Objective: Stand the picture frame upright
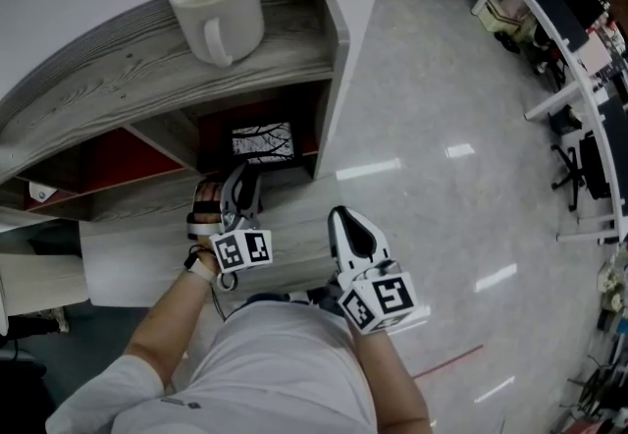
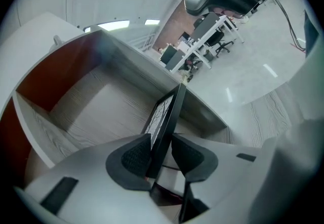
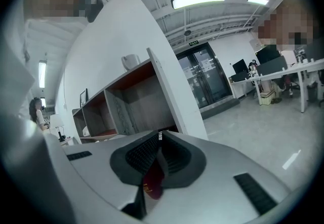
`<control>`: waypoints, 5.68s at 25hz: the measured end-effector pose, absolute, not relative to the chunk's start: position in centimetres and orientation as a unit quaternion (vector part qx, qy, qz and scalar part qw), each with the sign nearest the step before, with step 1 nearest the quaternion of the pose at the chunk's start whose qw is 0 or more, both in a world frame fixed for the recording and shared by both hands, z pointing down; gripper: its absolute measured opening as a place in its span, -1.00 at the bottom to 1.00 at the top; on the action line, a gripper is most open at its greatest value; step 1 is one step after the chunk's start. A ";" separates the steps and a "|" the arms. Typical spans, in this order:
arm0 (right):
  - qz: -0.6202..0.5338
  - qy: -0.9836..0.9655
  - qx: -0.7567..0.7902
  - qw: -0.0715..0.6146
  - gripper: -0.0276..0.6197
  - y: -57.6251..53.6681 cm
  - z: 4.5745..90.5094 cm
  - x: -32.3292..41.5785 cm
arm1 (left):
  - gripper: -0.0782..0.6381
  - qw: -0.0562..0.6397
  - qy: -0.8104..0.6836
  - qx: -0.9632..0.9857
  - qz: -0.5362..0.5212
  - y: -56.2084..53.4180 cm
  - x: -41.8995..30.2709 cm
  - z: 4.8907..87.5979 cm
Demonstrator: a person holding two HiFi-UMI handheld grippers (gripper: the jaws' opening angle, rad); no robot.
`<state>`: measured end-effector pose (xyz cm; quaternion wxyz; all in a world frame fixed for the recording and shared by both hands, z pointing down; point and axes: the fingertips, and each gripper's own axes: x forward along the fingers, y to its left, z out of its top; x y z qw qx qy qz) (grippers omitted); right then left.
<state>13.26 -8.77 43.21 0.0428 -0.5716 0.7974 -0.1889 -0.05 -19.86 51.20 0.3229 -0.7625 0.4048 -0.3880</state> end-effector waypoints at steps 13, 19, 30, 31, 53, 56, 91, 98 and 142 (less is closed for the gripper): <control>-0.185 0.808 -0.559 0.039 -0.82 -9.4 43.0 14.2 | -0.48 0.195 0.487 -0.801 -0.289 -20.7 1.1 48.7; -0.183 0.813 -0.552 0.034 -0.82 -9.6 43.0 15.4 | -0.48 0.165 0.505 -0.807 -0.258 -20.8 2.9 48.3; -0.182 0.821 -0.541 0.025 -0.82 -9.9 43.1 17.2 | -0.48 0.108 0.523 -0.827 -0.176 -21.2 5.7 47.4; -0.182 0.821 -0.540 0.025 -0.82 -9.9 43.1 17.4 | -0.48 0.104 0.523 -0.830 -0.166 -21.2 5.8 47.2; -0.187 0.819 -0.542 0.023 -0.82 -10.5 43.4 17.3 | -0.52 0.058 0.459 -0.882 -0.088 -22.0 8.9 46.2; -0.187 0.817 -0.545 0.022 -0.82 -10.5 43.4 17.1 | -0.52 0.052 0.456 -0.884 -0.090 -22.0 9.0 46.3; -0.171 0.821 -0.544 0.020 -0.82 -10.5 42.6 12.7 | -0.44 -0.010 0.421 -0.899 -0.120 -21.0 4.8 48.5; -0.170 0.816 -0.553 0.019 -0.82 -10.4 42.5 13.4 | -0.44 -0.013 0.395 -0.910 -0.127 -21.3 6.7 48.6; -0.168 0.854 -0.492 0.026 -0.82 -12.6 42.5 8.5 | -0.47 -0.062 0.428 -0.898 -0.085 -18.6 0.2 45.1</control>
